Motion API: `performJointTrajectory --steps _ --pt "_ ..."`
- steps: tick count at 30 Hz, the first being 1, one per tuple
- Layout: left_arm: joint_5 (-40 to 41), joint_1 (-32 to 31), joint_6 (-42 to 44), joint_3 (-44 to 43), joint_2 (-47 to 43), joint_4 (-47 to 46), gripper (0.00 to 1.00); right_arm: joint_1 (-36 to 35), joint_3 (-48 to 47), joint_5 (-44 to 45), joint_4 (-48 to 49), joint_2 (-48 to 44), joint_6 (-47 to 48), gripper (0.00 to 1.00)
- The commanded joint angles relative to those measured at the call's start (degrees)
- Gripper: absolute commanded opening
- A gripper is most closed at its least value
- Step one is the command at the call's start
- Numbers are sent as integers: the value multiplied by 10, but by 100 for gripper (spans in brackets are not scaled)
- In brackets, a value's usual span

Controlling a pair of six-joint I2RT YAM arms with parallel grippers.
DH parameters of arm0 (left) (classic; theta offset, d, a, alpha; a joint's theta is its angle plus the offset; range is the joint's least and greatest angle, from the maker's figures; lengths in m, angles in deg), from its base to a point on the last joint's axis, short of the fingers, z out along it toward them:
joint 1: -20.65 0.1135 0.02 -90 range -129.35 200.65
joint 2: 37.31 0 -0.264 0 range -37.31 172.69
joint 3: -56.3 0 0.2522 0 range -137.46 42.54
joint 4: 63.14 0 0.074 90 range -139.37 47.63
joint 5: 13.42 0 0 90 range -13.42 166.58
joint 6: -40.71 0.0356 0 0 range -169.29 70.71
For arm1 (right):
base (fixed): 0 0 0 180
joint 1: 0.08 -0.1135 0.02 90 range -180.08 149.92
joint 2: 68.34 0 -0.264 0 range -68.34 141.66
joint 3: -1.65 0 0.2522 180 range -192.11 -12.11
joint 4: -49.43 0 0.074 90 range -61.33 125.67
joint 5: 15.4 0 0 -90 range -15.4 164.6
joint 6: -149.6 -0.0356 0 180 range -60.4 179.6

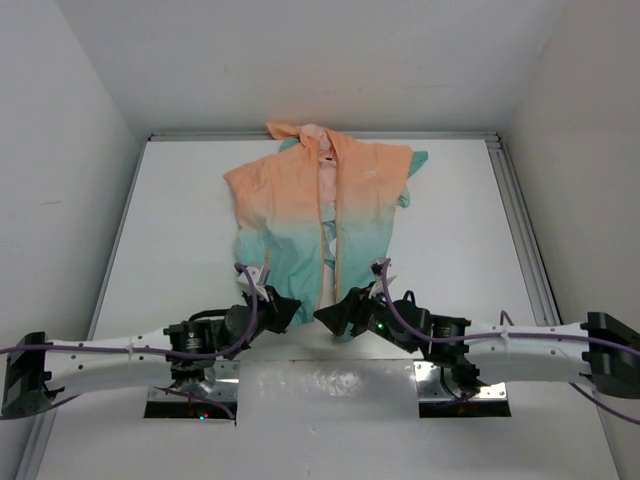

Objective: Zip up the jacket

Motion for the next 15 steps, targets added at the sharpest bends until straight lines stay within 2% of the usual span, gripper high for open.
performJointTrajectory --steps 1,6,9,15 --pt "-1 -5 11 -1 11 -44 0 2 -6 -40 81 20 -5 57" --pt "-15 -5 14 14 1 -67 0 11 -17 -37 86 58 -12 51" --pt "-20 -5 17 16 -8 -64 0 26 -11 -38 99 63 -19 43" --pt "-37 -5 20 24 -20 -73 0 61 -5 -60 122 82 -35 40"
